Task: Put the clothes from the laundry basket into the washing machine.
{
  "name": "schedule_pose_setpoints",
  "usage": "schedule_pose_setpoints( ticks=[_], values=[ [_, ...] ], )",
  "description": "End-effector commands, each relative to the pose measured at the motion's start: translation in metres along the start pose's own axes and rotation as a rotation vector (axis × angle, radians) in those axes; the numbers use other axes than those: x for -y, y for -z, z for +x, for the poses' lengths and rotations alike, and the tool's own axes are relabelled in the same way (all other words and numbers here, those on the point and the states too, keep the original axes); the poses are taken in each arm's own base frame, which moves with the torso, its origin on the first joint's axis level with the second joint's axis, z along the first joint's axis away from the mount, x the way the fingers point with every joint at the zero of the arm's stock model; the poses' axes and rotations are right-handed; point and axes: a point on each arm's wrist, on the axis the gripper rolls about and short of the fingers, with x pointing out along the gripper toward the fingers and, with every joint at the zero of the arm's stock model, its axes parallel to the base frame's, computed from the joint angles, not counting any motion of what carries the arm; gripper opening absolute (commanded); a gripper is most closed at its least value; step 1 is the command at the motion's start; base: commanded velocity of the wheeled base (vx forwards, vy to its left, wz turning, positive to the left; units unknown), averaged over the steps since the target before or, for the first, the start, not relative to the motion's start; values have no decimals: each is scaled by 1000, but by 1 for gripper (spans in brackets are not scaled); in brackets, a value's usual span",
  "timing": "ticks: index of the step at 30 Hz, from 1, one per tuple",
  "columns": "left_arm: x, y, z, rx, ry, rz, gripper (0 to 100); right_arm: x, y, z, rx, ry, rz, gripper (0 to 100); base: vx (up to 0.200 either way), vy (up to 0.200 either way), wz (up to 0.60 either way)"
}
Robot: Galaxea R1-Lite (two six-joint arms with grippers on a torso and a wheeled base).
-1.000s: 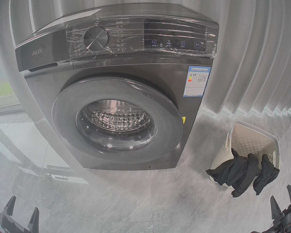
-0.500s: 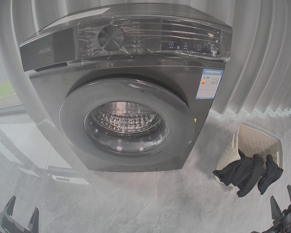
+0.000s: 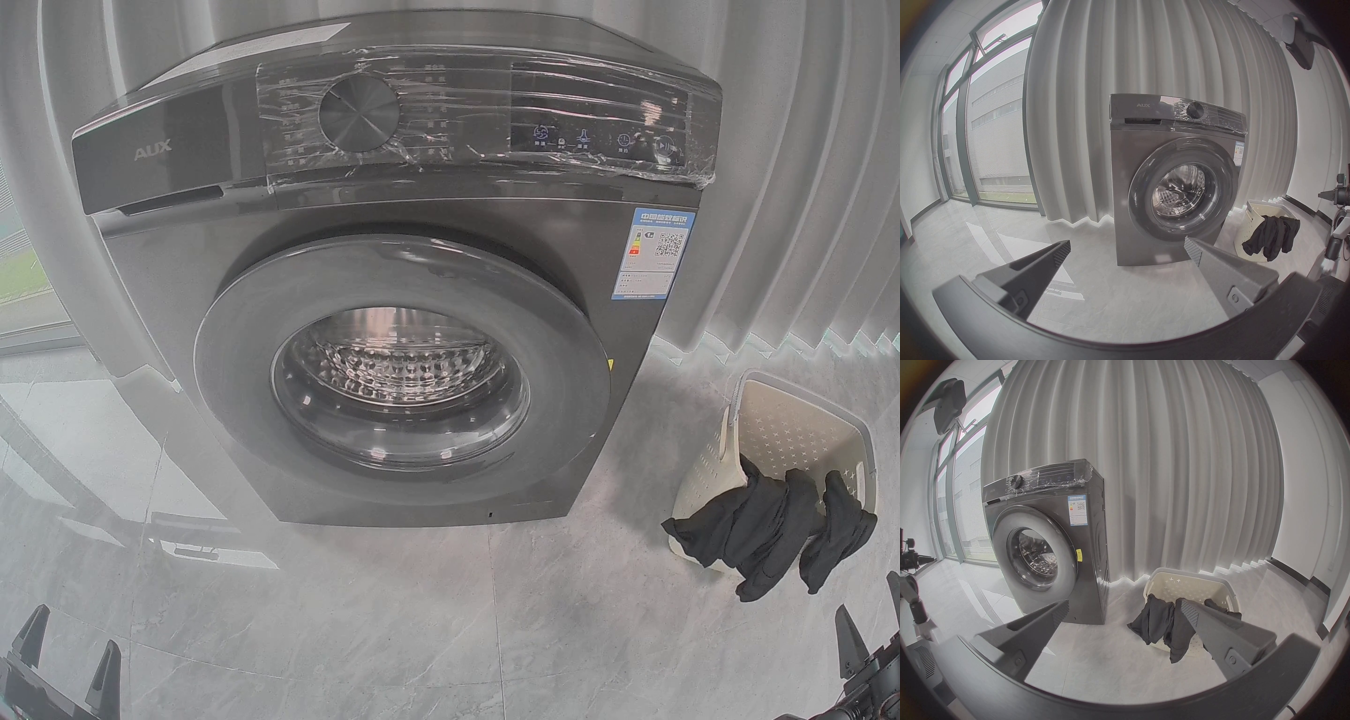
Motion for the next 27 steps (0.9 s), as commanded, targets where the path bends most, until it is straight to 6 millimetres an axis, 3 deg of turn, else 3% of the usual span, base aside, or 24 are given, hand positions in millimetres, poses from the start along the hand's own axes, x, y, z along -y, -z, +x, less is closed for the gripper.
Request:
schedule_pose_setpoints(
  ticks=[1, 27],
  values=[
    [0, 5, 0, 2, -1, 1, 100, 0, 5, 0, -1, 0, 0, 100, 0, 0, 0],
    [0, 5, 0, 0, -2, 2, 100, 0, 5, 0, -1, 0, 0, 100, 0, 0, 69]
  ],
)
